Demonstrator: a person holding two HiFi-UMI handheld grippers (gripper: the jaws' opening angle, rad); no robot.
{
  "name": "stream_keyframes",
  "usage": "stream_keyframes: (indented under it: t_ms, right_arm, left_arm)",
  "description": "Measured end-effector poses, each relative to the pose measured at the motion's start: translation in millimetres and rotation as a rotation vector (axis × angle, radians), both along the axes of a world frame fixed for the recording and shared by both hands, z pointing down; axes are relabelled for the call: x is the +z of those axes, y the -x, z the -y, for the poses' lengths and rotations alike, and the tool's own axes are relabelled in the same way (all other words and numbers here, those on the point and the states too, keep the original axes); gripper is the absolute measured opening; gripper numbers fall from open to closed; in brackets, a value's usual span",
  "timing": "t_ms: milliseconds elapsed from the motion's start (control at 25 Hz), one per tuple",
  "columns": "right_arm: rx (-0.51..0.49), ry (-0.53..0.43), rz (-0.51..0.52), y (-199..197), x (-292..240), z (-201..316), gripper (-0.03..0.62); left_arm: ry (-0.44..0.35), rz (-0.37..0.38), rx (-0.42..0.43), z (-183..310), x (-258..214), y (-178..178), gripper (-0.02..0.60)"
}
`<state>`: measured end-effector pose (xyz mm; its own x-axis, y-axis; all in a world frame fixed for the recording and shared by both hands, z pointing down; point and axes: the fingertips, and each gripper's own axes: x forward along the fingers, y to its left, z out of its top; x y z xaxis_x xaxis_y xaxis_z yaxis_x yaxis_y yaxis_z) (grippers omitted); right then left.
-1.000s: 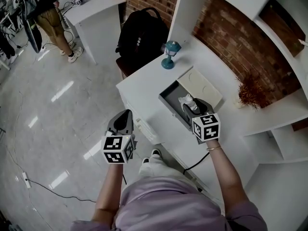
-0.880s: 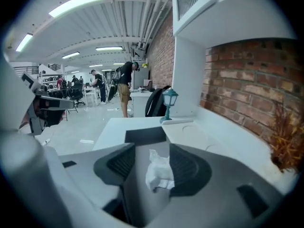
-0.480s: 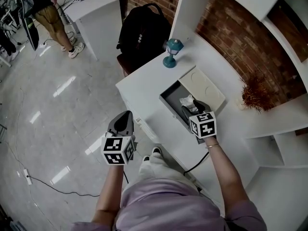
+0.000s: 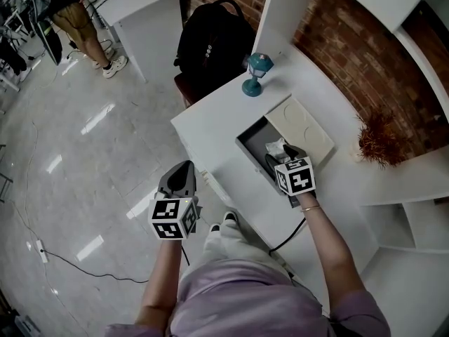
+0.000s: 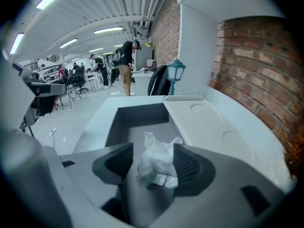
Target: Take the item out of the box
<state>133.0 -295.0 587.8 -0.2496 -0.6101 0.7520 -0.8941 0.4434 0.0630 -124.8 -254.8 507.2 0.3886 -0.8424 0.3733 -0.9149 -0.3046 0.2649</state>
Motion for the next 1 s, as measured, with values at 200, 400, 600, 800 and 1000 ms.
stream_keyframes:
  t_ms: [200,400,600,800,1000]
  right_arm:
    - [-0.005,0.039,-0.020,1,7,2,0.253]
    - [-0.011,0.104,-0.043,2,18,1,0.242]
    - [-0.012,0.140,-0.060,1,25,2,0.204]
    - [-0.014,0.164,-0.056,-1,29,2,0.174]
    - [-0.024,0.169,-0.078,-1,29,4,0.146]
  left_arm:
    - [0.013,-0.003,-0.009,3,5,0,0.002]
    - [0.021,-0.006,-0.003,5,7,-5,0.002]
    - [0.025,-0.006,0.001,6,9,-7,0.002]
    - [0.029,-0.003,0.000,6,10,-9,0.002]
    - [0.027,0.001,0.002,4,7,-10,0.002]
